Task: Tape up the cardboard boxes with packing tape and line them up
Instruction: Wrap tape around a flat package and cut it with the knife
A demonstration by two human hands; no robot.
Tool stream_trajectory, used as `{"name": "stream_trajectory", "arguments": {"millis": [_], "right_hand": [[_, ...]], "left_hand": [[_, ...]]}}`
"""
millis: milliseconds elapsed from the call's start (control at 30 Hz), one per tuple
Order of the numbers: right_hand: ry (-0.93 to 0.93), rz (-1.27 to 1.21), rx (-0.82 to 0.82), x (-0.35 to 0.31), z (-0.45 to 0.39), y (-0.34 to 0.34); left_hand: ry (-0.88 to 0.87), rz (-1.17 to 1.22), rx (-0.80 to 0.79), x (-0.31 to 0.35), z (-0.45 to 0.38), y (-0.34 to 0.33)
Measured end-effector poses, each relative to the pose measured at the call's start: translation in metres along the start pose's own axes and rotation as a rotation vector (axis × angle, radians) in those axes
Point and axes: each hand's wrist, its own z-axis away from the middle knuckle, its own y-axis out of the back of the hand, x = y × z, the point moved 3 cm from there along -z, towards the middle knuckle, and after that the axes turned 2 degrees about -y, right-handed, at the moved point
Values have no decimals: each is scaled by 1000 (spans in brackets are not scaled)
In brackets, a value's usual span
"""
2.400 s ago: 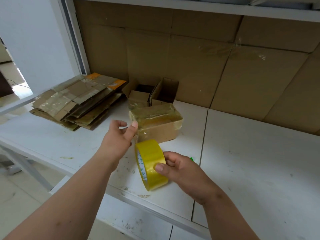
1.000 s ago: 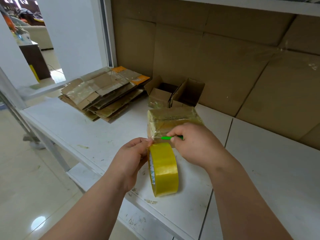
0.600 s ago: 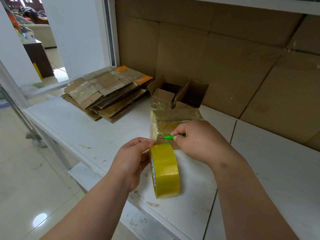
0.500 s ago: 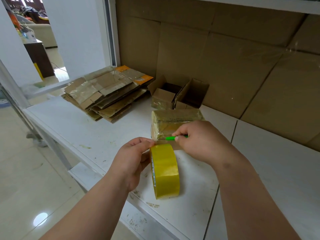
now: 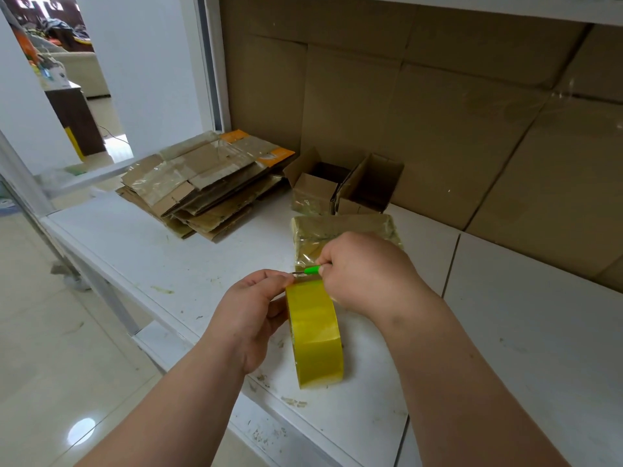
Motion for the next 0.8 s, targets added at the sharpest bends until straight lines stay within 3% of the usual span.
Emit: {"name": "stream_trajectory", "arguments": {"millis": [400,800], "right_hand": [[-28,-129,-51,21,6,8],[4,-45,-3,15,2,-1]], "left_hand": [[-9,-29,7,3,0,-6],[-2,-61,-15,3,-1,-7]]}}
